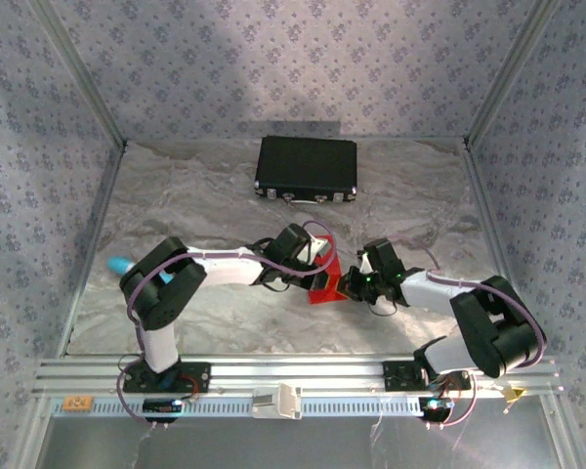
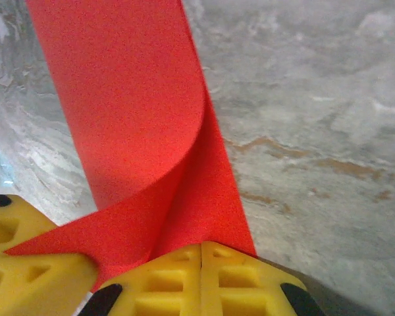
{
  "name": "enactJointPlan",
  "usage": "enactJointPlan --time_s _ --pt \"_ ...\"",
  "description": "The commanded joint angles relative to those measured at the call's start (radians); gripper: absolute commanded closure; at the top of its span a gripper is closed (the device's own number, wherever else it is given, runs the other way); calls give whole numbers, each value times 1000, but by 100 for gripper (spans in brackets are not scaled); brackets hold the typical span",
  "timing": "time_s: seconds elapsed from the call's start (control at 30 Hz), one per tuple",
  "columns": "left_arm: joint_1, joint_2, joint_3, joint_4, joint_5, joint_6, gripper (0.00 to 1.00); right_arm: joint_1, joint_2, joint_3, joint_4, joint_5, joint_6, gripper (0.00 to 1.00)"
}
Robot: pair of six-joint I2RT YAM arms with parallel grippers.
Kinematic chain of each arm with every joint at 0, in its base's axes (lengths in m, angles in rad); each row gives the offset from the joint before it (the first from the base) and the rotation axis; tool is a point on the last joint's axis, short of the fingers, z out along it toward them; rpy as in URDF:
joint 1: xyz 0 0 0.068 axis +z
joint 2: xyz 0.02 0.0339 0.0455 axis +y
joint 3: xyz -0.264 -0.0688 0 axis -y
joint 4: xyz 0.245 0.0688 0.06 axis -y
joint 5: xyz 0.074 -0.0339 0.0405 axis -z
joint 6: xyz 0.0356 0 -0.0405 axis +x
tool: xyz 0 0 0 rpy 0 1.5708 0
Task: Fold a paper plane with a square sheet of paper (pick it up from the middle)
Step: Fold the triangle a second time at the center of the table.
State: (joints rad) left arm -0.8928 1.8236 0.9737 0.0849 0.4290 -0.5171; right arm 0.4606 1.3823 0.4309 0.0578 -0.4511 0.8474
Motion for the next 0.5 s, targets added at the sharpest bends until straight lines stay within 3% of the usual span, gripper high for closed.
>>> enactJointPlan --time_s 0.0,0.47 --pt "17 0 14 -15 -17 13 100 2 7 3 -69 37 -13 98" --pt "58 -6 -5 -48 -76 43 100 4 6 6 -74 49 -10 98"
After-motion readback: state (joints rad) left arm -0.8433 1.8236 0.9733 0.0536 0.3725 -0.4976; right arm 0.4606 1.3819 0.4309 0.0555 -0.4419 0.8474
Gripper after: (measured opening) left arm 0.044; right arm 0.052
